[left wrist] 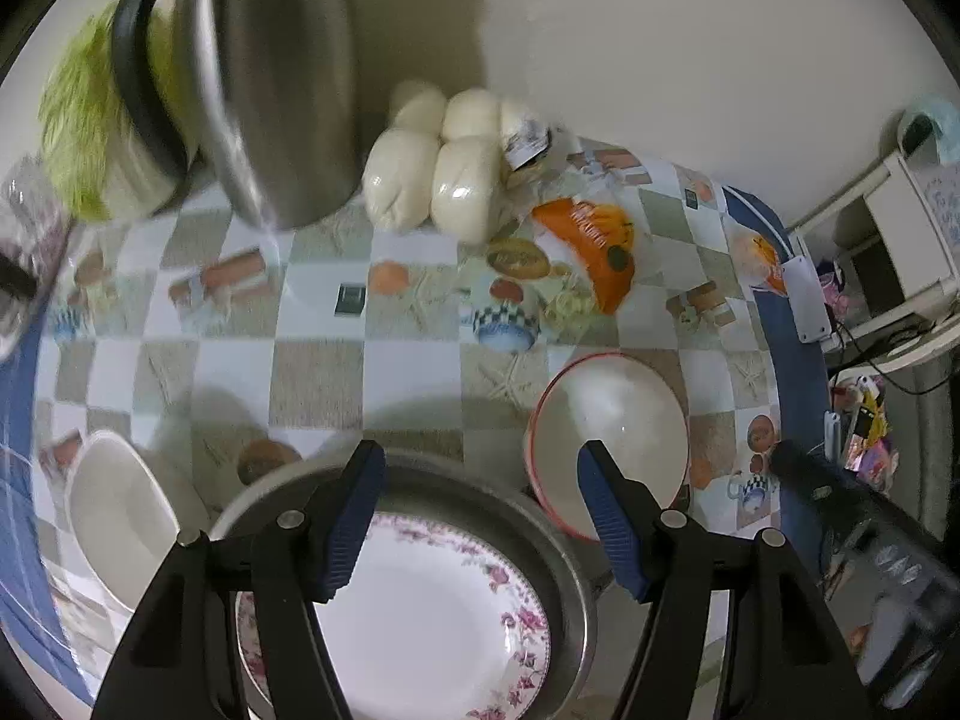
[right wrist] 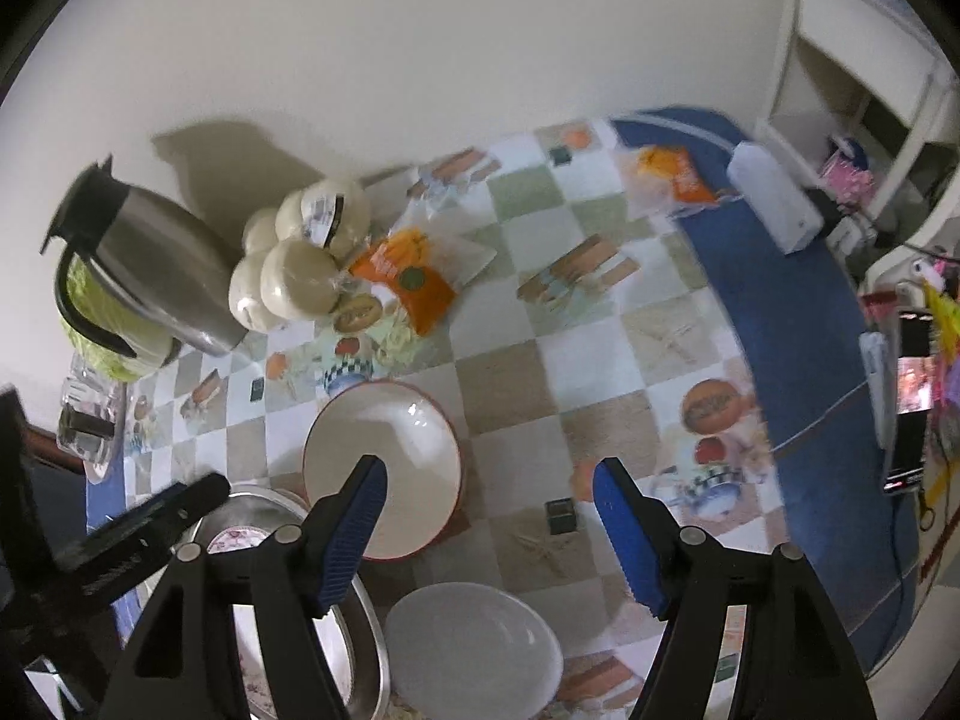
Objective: Organize plates and bowls
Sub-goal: 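Move both tools to the rim of the red-rimmed white bowl, then close the left tool on the red-rimmed bowl rim while the right tool grips it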
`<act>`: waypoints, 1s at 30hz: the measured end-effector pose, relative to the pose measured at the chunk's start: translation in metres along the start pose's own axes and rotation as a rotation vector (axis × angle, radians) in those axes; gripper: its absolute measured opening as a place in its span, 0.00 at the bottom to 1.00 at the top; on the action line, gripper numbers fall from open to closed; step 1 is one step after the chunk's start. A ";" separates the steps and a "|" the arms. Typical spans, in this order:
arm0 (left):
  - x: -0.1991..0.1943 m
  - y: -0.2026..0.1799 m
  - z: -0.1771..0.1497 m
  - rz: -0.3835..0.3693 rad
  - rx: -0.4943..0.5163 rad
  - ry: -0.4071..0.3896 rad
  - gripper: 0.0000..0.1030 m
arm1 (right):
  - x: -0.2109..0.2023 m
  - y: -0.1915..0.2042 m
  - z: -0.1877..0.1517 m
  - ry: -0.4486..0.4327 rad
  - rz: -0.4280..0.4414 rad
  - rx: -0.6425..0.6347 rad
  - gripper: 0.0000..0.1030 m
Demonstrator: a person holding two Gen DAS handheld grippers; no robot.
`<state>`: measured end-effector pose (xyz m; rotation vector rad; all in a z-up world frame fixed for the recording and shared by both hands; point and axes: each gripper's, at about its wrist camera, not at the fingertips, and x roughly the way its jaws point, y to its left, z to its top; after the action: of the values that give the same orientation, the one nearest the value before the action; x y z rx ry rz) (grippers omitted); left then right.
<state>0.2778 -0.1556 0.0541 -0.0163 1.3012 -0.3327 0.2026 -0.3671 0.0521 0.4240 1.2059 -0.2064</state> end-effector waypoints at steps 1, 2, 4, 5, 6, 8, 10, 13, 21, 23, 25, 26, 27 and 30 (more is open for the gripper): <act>-0.003 -0.006 0.004 0.017 0.012 -0.007 0.66 | 0.004 0.002 0.000 0.005 0.004 -0.004 0.73; -0.005 -0.008 0.007 0.026 0.018 -0.011 0.66 | 0.007 0.004 0.000 0.005 0.006 -0.008 0.73; -0.010 -0.015 0.014 0.044 0.034 -0.020 0.66 | 0.013 0.007 0.000 0.002 0.004 -0.014 0.73; -0.011 -0.018 0.017 0.050 0.041 -0.025 0.66 | 0.015 0.009 0.001 0.002 0.005 -0.013 0.73; -0.012 -0.021 0.021 0.055 0.047 -0.033 0.66 | 0.018 0.009 0.001 0.002 0.009 -0.011 0.73; -0.011 -0.027 0.025 0.073 0.061 -0.047 0.66 | 0.024 0.010 0.000 0.009 0.012 -0.007 0.73; -0.001 -0.032 0.024 0.079 0.073 -0.036 0.66 | 0.031 0.010 0.000 0.017 0.010 -0.006 0.73; 0.019 -0.038 0.019 0.087 0.088 0.000 0.66 | 0.043 0.009 -0.003 0.027 -0.006 -0.010 0.73; 0.067 -0.035 0.009 0.086 0.071 0.066 0.66 | 0.071 0.011 -0.012 0.053 -0.052 -0.053 0.73; 0.076 -0.034 0.008 0.088 0.070 0.079 0.66 | 0.078 0.011 -0.014 0.063 -0.053 -0.060 0.73; 0.084 -0.032 0.007 0.094 0.069 0.093 0.66 | 0.085 0.011 -0.015 0.071 -0.057 -0.064 0.73; 0.087 -0.032 0.007 0.095 0.069 0.099 0.66 | 0.088 0.010 -0.016 0.074 -0.059 -0.066 0.73; 0.090 -0.032 0.006 0.096 0.070 0.103 0.66 | 0.092 0.010 -0.017 0.080 -0.063 -0.067 0.73; 0.099 -0.033 0.005 0.106 0.077 0.122 0.66 | 0.100 0.008 -0.018 0.091 -0.073 -0.075 0.73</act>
<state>0.2972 -0.2122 -0.0315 0.1393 1.4037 -0.2963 0.2250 -0.3450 -0.0446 0.3277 1.3151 -0.2057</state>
